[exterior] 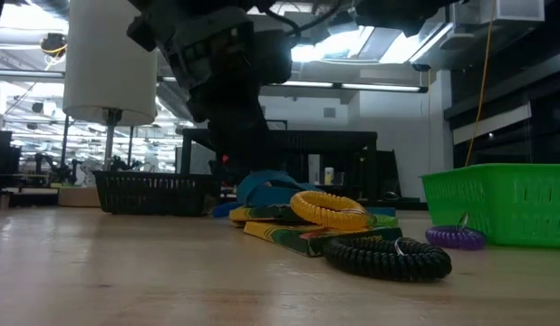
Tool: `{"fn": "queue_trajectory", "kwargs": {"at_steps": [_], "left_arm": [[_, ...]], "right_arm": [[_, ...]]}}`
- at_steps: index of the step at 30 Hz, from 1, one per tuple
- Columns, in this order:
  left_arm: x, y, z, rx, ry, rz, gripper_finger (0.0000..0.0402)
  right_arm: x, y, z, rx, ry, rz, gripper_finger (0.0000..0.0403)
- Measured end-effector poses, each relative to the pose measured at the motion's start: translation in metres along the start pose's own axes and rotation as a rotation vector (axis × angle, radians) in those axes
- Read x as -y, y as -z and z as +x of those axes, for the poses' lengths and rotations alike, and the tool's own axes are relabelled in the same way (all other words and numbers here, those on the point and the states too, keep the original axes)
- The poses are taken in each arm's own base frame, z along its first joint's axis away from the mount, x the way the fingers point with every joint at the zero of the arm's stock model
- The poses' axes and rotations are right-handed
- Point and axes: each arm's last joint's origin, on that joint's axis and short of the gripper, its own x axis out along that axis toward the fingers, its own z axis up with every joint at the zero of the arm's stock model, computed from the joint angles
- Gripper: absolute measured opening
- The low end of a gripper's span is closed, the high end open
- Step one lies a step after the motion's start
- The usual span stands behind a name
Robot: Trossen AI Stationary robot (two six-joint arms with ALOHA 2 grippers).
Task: Pick & Place Office Desk Supplies
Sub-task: Put the blue rubberband into the black bin
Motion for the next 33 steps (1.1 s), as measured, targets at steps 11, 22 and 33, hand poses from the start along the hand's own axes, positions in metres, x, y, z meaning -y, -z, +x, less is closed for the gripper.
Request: {"fn": "queue_trajectory", "kwargs": {"at_steps": [11, 22, 33], "left_arm": [[-0.003, 0.003, 0.006, -0.014, -0.017, 0.007, 0.0181], [-0.004, 0.000, 0.005, 0.020, -0.078, 0.091, 0.0035], [0.003, -0.016, -0.029, 0.140, -0.089, 0.190, 0.0002]], "right_arm": [[0.000, 0.000, 0.000, 0.000, 0.000, 0.004, 0.0181], [0.000, 0.000, 0.000, 0.000, 0.000, 0.008, 0.0181], [0.000, 0.000, 0.000, -0.001, 0.000, 0.008, 0.0181]]}}
